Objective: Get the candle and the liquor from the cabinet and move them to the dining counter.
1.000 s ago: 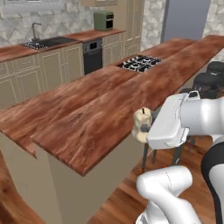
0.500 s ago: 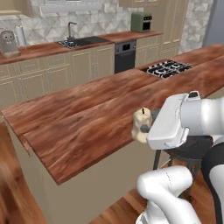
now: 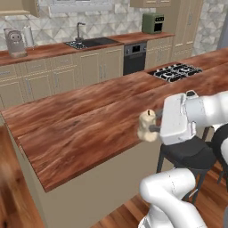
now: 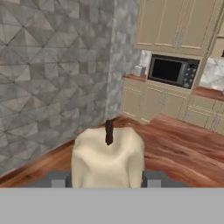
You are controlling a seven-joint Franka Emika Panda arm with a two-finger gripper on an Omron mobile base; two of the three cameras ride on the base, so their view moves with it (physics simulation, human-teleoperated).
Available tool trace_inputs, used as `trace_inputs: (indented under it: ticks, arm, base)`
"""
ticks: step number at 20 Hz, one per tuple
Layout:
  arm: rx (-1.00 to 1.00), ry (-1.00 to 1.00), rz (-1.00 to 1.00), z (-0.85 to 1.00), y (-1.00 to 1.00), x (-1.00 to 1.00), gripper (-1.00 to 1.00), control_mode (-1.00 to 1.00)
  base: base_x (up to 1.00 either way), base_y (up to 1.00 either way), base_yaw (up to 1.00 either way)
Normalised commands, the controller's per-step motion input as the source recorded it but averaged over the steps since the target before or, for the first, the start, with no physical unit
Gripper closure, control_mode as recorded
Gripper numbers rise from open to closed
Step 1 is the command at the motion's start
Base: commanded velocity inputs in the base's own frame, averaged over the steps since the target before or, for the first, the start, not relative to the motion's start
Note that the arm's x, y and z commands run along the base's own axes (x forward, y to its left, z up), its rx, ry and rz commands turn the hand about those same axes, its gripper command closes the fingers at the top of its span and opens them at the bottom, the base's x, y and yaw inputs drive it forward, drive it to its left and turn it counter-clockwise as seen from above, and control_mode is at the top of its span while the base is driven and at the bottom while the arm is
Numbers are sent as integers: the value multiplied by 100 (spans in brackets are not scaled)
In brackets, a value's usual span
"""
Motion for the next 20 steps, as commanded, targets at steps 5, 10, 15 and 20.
trace_inputs:
  ticks: [5, 10, 15, 20]
  arm:
    - [8, 0, 22, -29, -77, 47, 100, -100]
    - [11, 0, 16, -24, -71, 59, 100, -100]
    - [2, 0, 1, -13, -43, 17, 100, -100]
    - [1, 1, 4, -12, -48, 35, 100, -100]
  base:
    - [0, 0, 0]
    - [0, 0, 0]
    - [0, 0, 0]
    - [0, 0, 0]
